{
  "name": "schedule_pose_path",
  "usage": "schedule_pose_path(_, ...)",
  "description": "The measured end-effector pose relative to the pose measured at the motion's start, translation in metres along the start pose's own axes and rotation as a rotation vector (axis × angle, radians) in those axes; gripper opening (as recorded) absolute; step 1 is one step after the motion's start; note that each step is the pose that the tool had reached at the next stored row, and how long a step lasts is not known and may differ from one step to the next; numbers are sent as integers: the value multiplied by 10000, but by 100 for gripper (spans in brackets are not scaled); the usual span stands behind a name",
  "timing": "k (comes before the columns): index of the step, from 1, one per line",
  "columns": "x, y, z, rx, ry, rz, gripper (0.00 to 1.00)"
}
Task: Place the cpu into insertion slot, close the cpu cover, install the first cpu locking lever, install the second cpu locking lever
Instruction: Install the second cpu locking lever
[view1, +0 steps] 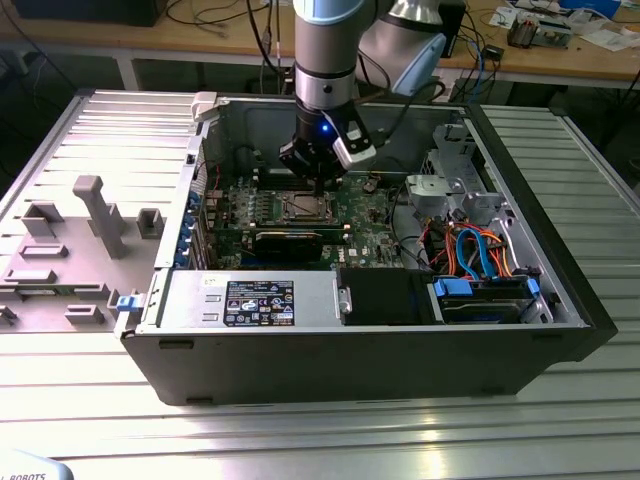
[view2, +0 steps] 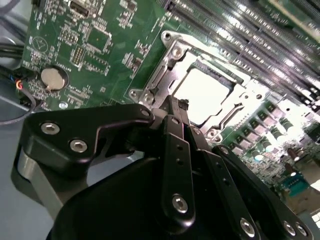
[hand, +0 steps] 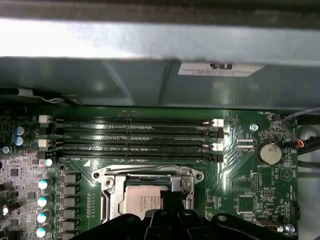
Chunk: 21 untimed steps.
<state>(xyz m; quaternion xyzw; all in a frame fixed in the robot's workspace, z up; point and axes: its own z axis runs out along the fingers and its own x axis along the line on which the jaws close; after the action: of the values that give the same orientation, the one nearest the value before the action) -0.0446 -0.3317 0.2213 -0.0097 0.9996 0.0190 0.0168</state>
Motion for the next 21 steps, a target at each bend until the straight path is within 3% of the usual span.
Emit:
schedule_pose_path(5, 1, -74, -3, -1, 0, 0, 11)
schedule_pose_path(15, 0, -94, -44, 1, 0, -2, 11)
schedule_pose_path(21, 2, -200, -47, 0, 0, -1, 11)
